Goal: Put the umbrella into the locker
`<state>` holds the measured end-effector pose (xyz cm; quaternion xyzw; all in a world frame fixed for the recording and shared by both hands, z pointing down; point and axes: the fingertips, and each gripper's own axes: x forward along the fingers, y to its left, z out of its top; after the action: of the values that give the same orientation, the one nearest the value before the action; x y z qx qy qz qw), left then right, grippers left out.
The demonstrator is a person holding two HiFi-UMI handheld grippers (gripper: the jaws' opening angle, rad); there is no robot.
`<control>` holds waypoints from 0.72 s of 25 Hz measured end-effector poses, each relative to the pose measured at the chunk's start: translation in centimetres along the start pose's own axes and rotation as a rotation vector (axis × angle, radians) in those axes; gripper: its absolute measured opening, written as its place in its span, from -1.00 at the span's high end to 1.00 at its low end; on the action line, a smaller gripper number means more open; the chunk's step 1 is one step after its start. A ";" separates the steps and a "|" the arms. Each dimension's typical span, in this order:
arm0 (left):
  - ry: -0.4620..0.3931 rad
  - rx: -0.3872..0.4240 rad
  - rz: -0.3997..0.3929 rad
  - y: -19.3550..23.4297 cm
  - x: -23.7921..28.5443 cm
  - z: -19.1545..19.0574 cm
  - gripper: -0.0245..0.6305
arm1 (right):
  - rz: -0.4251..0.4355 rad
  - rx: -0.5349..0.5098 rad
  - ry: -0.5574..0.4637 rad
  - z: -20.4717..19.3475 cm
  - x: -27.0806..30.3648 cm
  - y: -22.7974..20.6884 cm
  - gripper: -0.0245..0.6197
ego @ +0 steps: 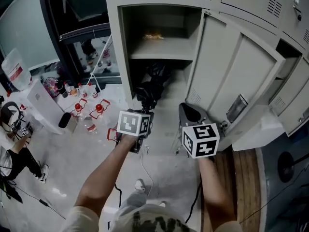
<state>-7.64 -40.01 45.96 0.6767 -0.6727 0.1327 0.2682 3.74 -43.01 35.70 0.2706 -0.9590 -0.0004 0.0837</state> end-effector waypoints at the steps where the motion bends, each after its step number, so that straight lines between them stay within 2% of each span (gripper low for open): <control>1: 0.007 -0.006 -0.007 0.1 0.5 0.4 0.60 | -0.007 0.004 0.001 0.0 0.3 -0.3 0.93; 8: 0.059 0.012 -0.043 0.4 3.7 2.7 0.60 | -0.046 0.003 0.010 0.0 2.0 -1.4 0.93; 18: 0.166 -0.053 -0.060 1.1 6.8 3.4 0.59 | -0.073 0.021 0.012 -0.3 2.9 -2.5 0.93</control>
<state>-8.95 -47.53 47.03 0.6758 -0.6309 0.1623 0.3448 2.60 -46.63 36.32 0.3065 -0.9479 0.0082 0.0867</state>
